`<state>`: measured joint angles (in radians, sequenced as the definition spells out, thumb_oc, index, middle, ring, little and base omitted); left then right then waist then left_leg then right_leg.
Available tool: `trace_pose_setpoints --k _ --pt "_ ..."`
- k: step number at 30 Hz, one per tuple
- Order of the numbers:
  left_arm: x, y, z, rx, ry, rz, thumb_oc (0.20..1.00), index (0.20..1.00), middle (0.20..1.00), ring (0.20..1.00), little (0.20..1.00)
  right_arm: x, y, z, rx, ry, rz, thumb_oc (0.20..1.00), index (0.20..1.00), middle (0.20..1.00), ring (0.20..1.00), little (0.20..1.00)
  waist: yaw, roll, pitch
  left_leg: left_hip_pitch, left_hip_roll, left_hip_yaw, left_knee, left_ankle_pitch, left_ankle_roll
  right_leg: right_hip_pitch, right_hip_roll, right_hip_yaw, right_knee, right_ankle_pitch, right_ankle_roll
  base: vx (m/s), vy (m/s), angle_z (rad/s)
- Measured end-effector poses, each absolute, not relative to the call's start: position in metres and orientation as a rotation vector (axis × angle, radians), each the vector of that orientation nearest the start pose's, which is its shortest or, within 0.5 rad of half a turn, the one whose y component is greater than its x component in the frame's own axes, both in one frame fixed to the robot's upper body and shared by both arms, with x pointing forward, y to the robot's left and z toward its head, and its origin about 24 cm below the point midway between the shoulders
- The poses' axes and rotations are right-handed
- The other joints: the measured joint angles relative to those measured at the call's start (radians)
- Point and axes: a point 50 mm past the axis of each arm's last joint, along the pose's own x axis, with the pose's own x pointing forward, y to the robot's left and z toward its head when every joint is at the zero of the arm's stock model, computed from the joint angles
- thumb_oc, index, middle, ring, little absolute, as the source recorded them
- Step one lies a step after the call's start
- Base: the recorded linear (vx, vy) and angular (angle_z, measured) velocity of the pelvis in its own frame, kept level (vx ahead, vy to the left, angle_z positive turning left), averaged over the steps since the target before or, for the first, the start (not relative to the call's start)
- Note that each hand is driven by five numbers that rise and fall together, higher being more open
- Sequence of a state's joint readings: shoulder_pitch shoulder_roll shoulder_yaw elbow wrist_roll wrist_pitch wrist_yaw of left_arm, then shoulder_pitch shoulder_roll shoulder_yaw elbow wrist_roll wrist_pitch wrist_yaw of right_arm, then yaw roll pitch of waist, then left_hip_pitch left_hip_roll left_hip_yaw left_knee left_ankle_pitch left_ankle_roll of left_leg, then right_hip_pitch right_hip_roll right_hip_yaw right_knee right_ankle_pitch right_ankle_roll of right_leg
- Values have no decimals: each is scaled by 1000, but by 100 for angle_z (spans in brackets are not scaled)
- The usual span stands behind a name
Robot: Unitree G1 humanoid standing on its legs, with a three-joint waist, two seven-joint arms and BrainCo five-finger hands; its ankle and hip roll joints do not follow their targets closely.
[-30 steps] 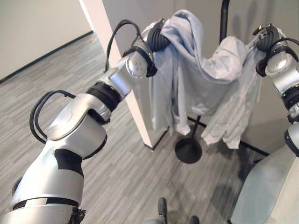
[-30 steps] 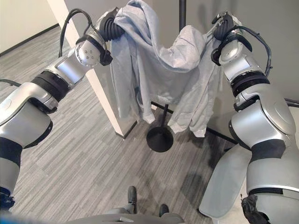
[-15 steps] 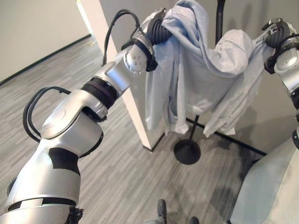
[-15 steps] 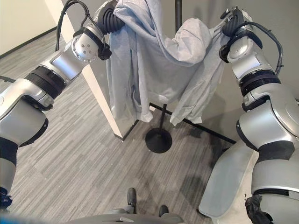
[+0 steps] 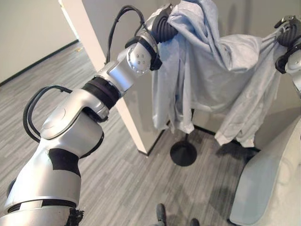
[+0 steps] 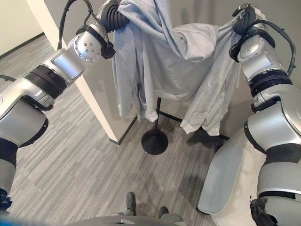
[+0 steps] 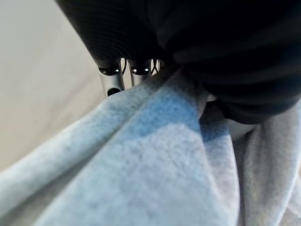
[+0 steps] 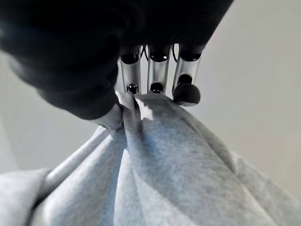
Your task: Hang the clothes on the sofa on the clothes rack.
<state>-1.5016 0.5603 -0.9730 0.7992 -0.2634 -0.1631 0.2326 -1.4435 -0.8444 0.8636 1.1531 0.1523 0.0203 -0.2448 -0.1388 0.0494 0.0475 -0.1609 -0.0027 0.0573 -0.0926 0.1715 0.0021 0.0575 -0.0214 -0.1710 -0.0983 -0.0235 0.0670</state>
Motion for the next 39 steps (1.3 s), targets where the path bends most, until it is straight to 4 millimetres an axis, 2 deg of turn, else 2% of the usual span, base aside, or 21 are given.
trace_pose_setpoints --k 4,8,16,25,31,33,39 --pt "399 86 325 920 -686 -151 200 200 200 200 200 396 -288 316 -1068 -197 -502 200 200 200 200 200 -2 1 0 4 4 13 0 -3 -5 -1 1 11 0 2 -3 -30 1 -10" --pt "406 102 323 937 -632 -88 200 200 200 200 200 398 -282 314 -1069 -197 -487 200 200 200 200 200 -17 9 4 0 6 15 0 -4 -6 -8 2 15 0 3 -5 -4 -2 -2" --pt "410 115 323 938 -589 -44 200 200 200 200 200 404 -266 312 -1065 -214 -437 200 200 200 200 200 -9 11 3 -27 14 15 0 -4 -5 -35 8 17 1 4 -6 2 0 0" --pt "414 127 319 945 -539 -13 200 200 200 200 200 407 -248 325 -1097 -267 -404 200 200 200 200 200 6 -21 20 -75 23 13 0 2 1 -83 20 16 1 10 -13 -12 -2 0" --pt "418 138 315 947 -487 28 200 200 200 200 200 414 -227 319 -1105 -275 -343 200 200 200 200 200 8 -48 37 -85 22 11 0 2 1 -92 20 13 1 9 -12 -2 1 1" --pt "419 143 313 949 -465 29 200 200 200 200 200 418 -214 314 -1109 -282 -306 200 200 200 200 200 14 -51 38 -99 22 10 1 2 2 -106 20 12 1 9 -12 -7 3 2" --pt "421 147 304 940 -435 30 200 200 200 200 200 421 -200 306 -1133 -274 -246 200 200 200 200 200 15 -57 42 -99 22 10 1 2 2 -106 21 10 1 8 -11 0 0 0"
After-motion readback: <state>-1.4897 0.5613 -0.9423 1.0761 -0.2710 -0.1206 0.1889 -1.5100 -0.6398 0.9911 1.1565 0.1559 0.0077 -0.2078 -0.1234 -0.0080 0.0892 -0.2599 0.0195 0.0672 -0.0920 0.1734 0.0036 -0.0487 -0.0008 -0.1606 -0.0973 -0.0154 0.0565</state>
